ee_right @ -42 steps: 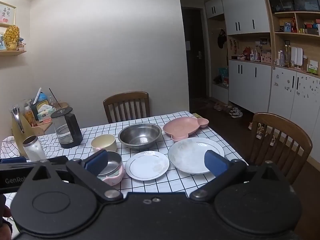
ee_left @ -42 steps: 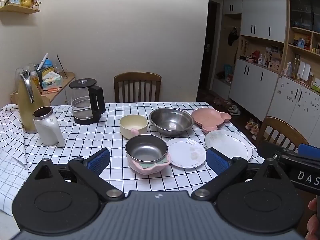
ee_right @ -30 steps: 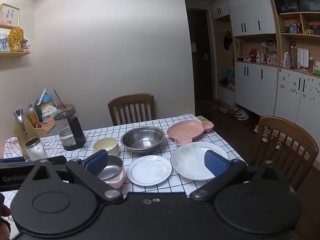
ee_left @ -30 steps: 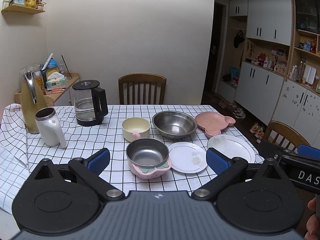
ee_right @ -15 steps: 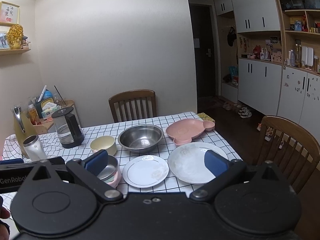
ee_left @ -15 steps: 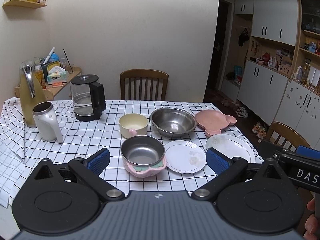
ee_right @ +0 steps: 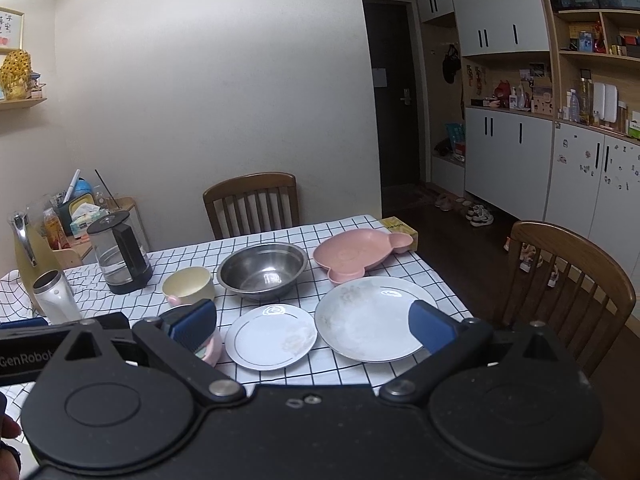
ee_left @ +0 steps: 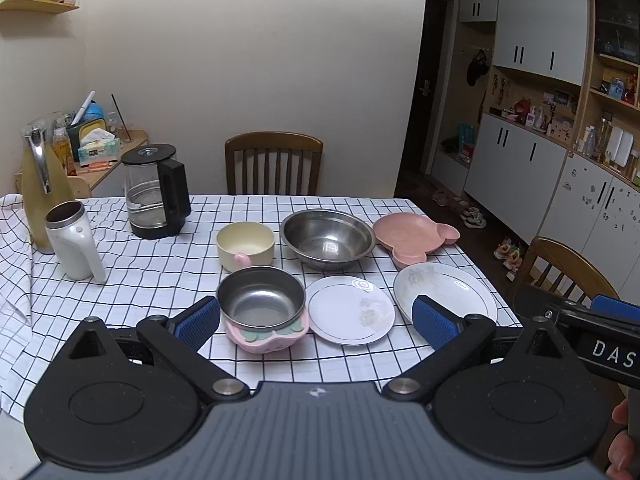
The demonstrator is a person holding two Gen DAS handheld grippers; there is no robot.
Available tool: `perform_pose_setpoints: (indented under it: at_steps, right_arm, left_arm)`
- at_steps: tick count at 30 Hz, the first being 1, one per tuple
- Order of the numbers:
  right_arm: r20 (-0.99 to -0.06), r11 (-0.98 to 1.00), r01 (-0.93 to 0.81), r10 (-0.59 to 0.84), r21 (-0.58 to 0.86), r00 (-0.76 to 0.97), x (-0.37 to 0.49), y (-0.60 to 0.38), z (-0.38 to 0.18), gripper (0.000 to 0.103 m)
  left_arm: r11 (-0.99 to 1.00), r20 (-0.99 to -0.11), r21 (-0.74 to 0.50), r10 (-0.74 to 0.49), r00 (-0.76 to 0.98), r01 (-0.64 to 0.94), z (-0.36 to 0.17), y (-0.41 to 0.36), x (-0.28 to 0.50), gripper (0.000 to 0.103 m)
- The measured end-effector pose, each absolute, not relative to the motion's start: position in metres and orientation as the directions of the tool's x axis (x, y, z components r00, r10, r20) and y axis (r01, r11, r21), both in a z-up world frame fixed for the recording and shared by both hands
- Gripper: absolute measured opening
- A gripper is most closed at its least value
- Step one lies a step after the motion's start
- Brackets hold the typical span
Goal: Organize plates and bowls
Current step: 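Move both tools toward the large floral white plate, then close both tools on the rim of the large floral white plate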
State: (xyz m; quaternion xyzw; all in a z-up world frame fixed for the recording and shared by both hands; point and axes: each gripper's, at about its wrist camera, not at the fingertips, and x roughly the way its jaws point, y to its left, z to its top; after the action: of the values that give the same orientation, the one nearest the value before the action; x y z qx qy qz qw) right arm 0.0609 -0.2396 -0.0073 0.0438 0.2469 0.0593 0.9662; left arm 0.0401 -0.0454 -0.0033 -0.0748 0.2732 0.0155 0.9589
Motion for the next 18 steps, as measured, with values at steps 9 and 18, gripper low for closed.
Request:
perform_pose_setpoints:
  at_steps: [9,18]
  right_arm:
    - [-0.481,0.990,-0.087,0.132,0.115,0.867,0.077,-0.252,-0.010,0.103]
    - [-0.515,0.987,-0.108,0.153,0.117,0.844,0.116,-0.275,-0.021,0.103]
  left_arm:
    - [0.990,-0.530,-0.118,0.000,0.848,-0.074,-0.007,-0.061,0.059,0.103]
    - [0.988,-0.586,-0.124,0.004,0.810,-0.095,-0.019,-0.083,0.104,0.103]
